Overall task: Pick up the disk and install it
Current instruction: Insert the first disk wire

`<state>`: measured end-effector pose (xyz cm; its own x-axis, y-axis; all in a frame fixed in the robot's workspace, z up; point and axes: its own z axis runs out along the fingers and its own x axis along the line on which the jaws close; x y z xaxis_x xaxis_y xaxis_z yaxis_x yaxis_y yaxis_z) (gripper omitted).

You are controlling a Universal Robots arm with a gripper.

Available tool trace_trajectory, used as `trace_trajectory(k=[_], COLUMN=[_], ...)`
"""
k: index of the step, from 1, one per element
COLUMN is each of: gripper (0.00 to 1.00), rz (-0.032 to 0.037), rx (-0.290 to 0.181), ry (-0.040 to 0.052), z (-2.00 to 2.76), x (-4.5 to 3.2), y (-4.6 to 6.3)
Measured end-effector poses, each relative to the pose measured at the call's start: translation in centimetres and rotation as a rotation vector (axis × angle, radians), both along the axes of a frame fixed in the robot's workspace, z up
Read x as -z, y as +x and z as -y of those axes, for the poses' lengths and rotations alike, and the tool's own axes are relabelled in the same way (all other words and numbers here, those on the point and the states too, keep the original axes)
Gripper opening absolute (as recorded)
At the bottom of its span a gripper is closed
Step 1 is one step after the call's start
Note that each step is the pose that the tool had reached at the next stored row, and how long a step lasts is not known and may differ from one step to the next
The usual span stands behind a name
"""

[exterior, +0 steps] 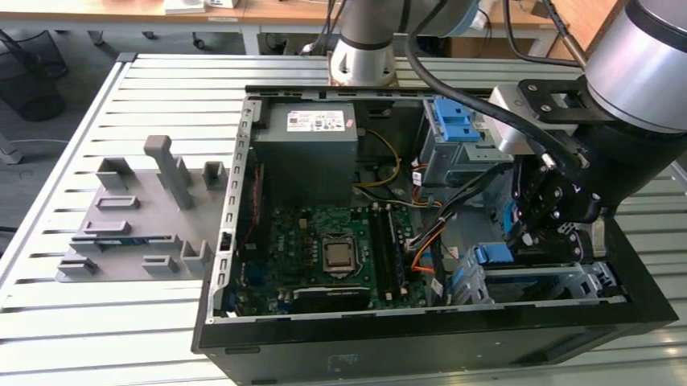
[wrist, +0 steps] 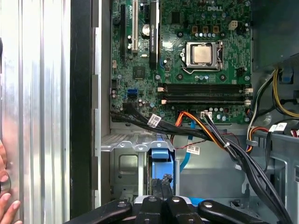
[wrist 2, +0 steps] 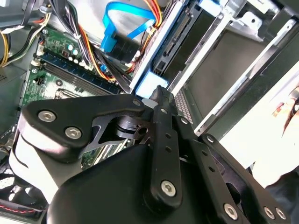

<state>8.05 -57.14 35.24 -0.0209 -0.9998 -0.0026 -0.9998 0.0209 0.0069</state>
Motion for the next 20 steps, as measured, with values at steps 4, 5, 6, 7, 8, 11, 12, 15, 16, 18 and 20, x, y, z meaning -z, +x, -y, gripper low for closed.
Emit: trace_trajectory(k=[4, 5, 6, 7, 8, 11, 12, 15, 16, 18, 20], gripper=[0.11, 0.11, 0.11, 0.11, 0.11, 0.11, 0.11, 0.11, 0.11, 0.11, 0.11], rz=[0.0000, 0.0000, 0.0000, 0.0000, 0.0000, 0.0000, 0.0000, 0.0001, 0.0002, 0.0017, 0.0035], rx=[0.000, 0.000, 0.000, 0.000, 0.000, 0.000, 0.000, 0.000, 0.000, 0.000, 0.000], ry=[-0.0002, -0.0002, -0.0003, -0.0002, -0.0001, -0.0002, -0.0003, -0.0002, -0.0003, 0.0001, 0.0000], z=[0.00, 0.00, 0.00, 0.00, 0.00, 0.00, 0.00, -0.02, -0.03, -0.08, -0.21], x=[0.02, 0.03, 0.03, 0.05, 0.07, 0.12, 0.13, 0.14, 0.13, 0.13, 0.09], y=[1.3, 1.7, 2.0, 2.3, 2.7, 3.7, 4.0, 4.5, 4.7, 4.8, 4.9])
